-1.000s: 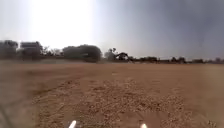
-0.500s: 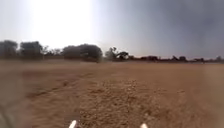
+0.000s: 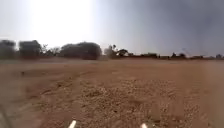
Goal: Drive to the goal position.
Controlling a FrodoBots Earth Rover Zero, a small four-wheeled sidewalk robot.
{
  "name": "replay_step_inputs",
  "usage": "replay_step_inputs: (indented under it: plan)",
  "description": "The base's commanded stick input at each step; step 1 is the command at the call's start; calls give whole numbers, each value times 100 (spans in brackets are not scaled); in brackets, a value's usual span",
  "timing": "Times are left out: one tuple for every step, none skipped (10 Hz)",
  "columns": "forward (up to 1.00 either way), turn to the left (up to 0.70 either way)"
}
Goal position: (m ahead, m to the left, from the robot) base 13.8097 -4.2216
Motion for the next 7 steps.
replay_step_inputs:
  plan:
    - [50,0]
    - [50,0]
    - [50,0]
    - [50,0]
    - [50,0]
    - [50,0]
    - [50,0]
